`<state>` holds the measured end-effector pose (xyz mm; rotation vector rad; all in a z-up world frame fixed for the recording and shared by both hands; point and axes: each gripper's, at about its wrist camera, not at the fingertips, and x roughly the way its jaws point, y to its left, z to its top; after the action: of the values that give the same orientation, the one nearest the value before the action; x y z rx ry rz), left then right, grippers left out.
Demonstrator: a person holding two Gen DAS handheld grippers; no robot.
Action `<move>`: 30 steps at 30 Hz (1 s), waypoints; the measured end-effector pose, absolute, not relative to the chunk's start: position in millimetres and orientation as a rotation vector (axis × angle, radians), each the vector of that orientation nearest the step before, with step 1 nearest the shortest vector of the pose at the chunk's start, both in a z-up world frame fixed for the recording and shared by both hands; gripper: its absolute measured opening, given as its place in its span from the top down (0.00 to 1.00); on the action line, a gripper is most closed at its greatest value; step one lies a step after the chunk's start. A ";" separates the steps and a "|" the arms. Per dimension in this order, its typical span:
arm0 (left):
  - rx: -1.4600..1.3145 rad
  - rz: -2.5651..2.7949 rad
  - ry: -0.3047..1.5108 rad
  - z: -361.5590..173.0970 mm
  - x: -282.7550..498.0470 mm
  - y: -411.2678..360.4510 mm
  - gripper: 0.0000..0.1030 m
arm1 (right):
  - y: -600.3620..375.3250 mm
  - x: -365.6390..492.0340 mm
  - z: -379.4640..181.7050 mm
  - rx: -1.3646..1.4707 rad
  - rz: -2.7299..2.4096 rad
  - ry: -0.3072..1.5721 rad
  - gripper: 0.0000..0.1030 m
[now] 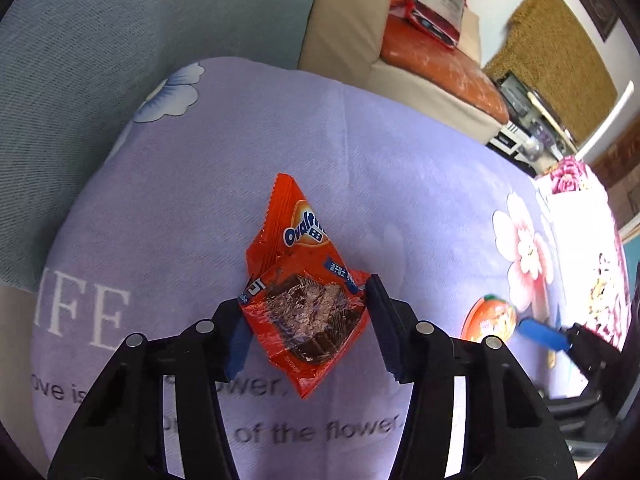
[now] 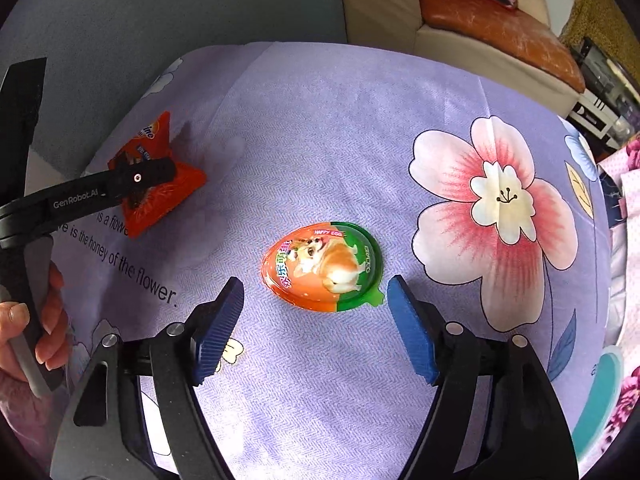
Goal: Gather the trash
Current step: 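Grasp the orange Ovaltine pack with the left tool while the right tool grasps the candy egg, then carry the Ovaltine pack and candy egg over the teal bin and release both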
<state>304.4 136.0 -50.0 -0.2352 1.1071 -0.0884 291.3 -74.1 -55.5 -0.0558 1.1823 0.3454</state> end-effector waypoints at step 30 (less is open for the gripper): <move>-0.228 -0.179 1.048 -23.6 238.0 114.8 0.48 | -128.3 252.1 -23.8 -0.002 0.243 1.089 0.41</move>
<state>238.0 114.8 -23.6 -0.2282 1.0481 -0.1786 252.1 -128.3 -23.8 -0.0017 1.0887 0.2428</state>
